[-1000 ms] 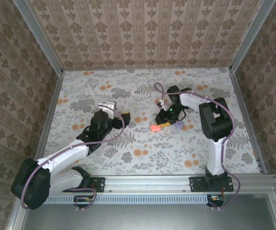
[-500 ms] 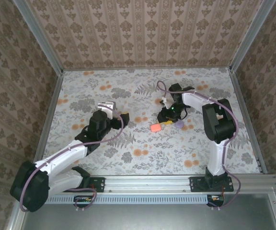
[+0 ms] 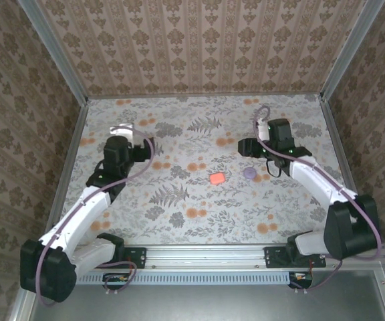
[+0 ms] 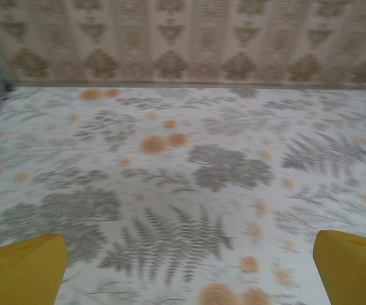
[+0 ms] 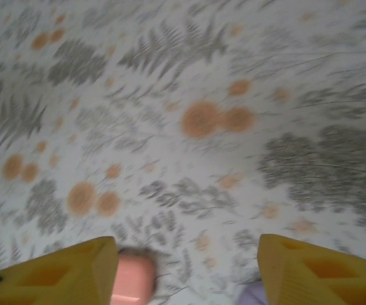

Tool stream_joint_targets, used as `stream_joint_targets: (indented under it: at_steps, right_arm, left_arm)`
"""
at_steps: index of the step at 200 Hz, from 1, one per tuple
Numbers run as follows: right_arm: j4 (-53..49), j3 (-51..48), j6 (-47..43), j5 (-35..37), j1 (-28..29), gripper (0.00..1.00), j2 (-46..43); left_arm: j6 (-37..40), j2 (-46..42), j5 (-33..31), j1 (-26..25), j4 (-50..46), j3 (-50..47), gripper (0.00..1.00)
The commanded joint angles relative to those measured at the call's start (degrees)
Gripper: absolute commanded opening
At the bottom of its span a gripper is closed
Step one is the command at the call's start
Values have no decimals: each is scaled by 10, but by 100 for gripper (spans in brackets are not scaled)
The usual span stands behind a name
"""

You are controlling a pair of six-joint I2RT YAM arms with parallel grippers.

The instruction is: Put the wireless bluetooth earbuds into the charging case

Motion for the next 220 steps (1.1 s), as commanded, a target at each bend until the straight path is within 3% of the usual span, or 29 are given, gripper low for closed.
stream_joint_targets:
  at_steps: [1, 9, 10, 13, 18, 61, 107, 179, 220]
  right_arm:
    - [131, -50, -28, 104, -20, 69, -39]
    - [142, -62, -38, 123, -29, 73, -49]
    - [143, -64, -39, 125, -30, 75, -50]
    - [146, -69, -43, 130, -34, 94, -52]
    - [152, -76, -48, 142, -39, 100, -56]
    - [234, -162, -84, 189, -73, 100, -101]
    - [369, -251, -116, 190, -84, 100, -93]
    - [485, -284, -112, 153, -93, 100, -36]
    - [534, -299, -116, 143, -93, 100, -3]
  left_arm:
    - [29, -6, -17, 45, -31, 9, 100]
    - [38, -8, -19, 59, -24, 3, 100]
    - [40, -9, -19, 59, -24, 2, 100]
    - [44, -10, -20, 65, -20, 0, 100]
    - [52, -12, -20, 71, -14, -6, 100]
    - [72, -21, -15, 129, 73, -93, 100]
    - [79, 3, -14, 168, 256, -209, 100]
    - [118, 125, 5, 171, 439, -227, 100]
    - [120, 184, -17, 167, 528, -248, 100]
